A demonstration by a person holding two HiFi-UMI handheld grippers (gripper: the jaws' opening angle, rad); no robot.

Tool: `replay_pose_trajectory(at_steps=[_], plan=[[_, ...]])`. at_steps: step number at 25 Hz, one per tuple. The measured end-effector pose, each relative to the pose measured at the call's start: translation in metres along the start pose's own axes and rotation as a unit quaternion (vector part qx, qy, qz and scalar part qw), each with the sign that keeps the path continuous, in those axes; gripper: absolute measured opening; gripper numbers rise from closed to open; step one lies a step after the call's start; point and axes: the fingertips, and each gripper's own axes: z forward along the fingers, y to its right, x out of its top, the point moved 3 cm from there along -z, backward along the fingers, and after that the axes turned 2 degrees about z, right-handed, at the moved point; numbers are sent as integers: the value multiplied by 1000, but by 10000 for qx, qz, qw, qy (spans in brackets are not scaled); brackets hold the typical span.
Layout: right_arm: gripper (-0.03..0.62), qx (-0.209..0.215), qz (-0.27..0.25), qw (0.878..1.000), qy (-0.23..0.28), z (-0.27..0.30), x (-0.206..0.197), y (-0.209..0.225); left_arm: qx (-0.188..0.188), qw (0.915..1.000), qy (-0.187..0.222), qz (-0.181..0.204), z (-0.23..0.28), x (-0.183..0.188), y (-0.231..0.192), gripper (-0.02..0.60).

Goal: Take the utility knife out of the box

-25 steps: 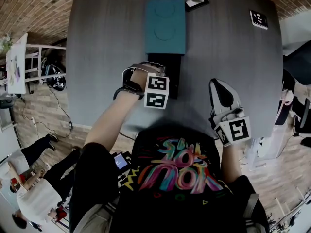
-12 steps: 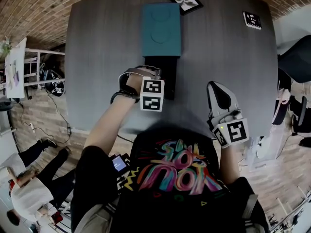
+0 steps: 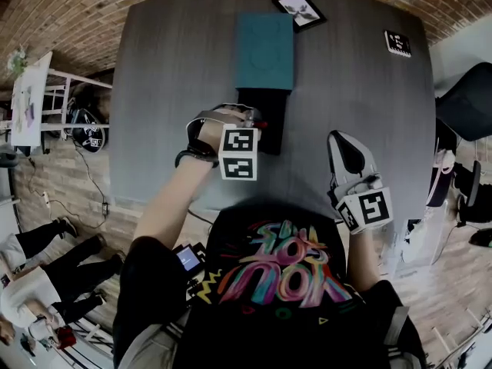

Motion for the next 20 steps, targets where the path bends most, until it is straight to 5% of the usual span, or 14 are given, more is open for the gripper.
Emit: replay_pose_trajectory(at_steps=[10, 20], plan=[[-2, 80, -179, 9997, 134, -7, 9, -30, 999, 9893, 679, -813, -66, 5, -3, 55], [-2, -11, -289, 9992, 290, -12, 19, -48, 2028, 9485, 1380, -2003, -120, -14, 2, 55]])
